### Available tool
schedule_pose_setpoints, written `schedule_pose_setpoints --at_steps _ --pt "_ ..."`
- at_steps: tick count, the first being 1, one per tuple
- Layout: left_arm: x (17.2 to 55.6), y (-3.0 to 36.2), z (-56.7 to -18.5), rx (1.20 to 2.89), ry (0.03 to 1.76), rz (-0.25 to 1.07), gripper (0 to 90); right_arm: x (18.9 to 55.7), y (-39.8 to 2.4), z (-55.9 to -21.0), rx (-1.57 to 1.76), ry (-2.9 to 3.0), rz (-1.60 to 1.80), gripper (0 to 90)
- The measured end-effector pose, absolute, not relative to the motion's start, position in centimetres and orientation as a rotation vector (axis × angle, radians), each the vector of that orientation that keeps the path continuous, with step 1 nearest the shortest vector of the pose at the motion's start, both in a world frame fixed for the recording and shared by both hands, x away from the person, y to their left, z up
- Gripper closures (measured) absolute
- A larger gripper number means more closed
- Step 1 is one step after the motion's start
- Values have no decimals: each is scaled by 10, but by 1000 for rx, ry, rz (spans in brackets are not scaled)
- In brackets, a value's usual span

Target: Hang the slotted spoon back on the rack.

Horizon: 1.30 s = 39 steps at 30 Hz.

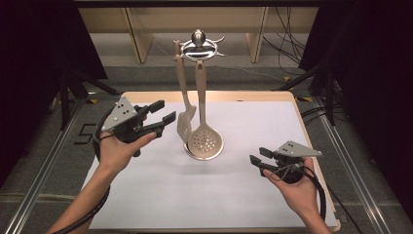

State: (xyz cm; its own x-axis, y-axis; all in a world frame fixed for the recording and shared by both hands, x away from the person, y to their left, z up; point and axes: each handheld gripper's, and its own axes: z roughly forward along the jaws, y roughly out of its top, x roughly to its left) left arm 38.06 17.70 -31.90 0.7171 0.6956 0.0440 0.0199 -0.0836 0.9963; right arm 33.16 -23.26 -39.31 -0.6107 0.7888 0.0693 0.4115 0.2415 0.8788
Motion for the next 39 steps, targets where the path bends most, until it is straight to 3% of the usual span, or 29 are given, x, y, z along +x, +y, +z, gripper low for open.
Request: schedule_pose_setpoints --at_steps 39 --pt "367 217 -419 1633 780 662 455 334 -234 -400 1106 2152 1316 537"
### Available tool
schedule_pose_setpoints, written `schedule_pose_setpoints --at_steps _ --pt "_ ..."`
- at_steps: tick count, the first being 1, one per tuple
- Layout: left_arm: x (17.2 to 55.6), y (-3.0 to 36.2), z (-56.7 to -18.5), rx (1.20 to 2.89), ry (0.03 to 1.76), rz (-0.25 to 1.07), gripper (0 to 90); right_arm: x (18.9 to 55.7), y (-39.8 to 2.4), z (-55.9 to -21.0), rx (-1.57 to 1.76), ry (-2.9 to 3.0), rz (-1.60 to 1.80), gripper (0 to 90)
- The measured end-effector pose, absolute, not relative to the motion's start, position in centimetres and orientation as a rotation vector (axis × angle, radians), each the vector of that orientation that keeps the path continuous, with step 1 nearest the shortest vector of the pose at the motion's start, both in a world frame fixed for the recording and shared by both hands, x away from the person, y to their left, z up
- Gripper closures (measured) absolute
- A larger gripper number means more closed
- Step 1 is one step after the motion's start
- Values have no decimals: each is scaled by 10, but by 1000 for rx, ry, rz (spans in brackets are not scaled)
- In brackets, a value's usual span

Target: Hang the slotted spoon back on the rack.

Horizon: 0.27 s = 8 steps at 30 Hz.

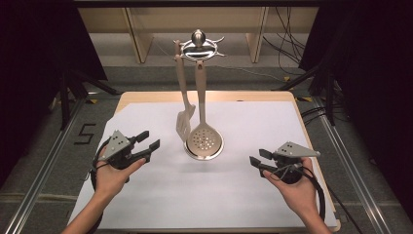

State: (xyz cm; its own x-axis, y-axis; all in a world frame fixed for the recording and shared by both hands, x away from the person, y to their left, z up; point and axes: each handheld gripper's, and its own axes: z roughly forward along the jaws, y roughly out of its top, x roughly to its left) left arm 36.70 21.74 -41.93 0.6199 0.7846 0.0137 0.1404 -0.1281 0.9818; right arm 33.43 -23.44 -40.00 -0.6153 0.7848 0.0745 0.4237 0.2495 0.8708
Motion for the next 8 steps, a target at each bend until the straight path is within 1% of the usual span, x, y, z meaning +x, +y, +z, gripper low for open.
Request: schedule_pose_setpoints --at_steps 8 --pt "366 217 -426 1631 791 667 456 335 -234 -404 1120 2145 1333 536"
